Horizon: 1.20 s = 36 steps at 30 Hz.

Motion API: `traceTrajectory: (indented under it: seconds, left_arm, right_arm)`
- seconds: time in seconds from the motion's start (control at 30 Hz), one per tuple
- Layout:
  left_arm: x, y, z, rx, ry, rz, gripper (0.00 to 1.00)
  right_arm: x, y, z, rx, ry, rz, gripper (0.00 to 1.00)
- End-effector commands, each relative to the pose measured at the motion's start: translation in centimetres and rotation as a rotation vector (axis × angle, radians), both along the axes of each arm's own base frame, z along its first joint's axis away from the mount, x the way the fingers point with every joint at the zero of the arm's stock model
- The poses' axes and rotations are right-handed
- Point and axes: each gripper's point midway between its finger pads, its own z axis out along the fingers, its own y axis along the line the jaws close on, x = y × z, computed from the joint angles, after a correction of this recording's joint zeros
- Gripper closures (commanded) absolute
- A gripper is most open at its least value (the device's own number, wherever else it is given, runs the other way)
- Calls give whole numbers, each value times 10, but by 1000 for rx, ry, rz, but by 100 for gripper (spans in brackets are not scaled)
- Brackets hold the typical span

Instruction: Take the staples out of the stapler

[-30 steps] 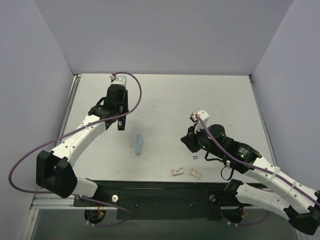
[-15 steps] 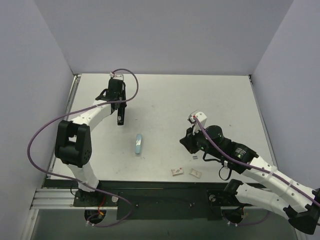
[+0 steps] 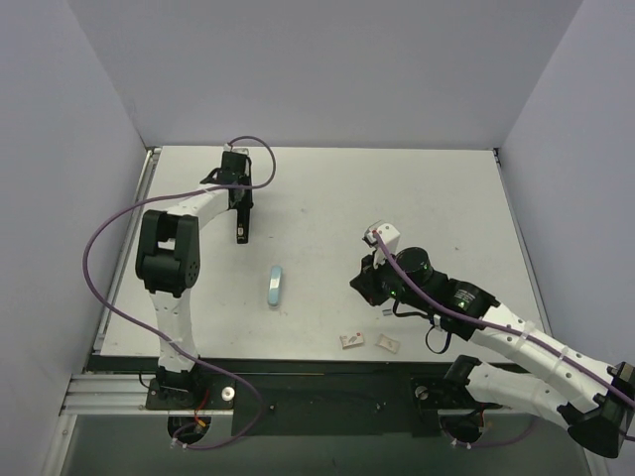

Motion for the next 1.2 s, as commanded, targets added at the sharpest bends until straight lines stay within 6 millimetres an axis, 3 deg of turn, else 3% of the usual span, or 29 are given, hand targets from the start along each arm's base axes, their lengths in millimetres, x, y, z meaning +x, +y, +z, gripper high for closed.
traceTrajectory:
  seconds: [0.0,0.13,0.23,0.33,0.4,0.57,0.87,1.17]
  left_arm:
    - [-29,2,-28,14,160,-25,100]
    - [-30,1,-26,16,180,-31,98]
    - [-33,2,-28,19,195,-28,77]
    - [-33,2,-25,15,193,-26,65]
    - [-33,1,-20,13,184,-25,58]
    - [-29,1,0,5,138,-21,21]
    - [-28,-8,65,-1,14,-39,16]
    - [-66,-39,118,23,-71,-81,16]
  right_arm:
    - [1,6,10,49,-8,7,100]
    - [-1,3,10,47,-3,4,100]
    - [-2,2,12,52,-6,0,91]
    - [-2,0,16,58,-11,-3,73]
    - [-3,-2,16,57,-10,-5,68]
    - [-5,-5,16,63,-9,-11,63]
    - [-10,-2,17,87,6,-1,60]
    - [-15,-4,18,92,19,2,58]
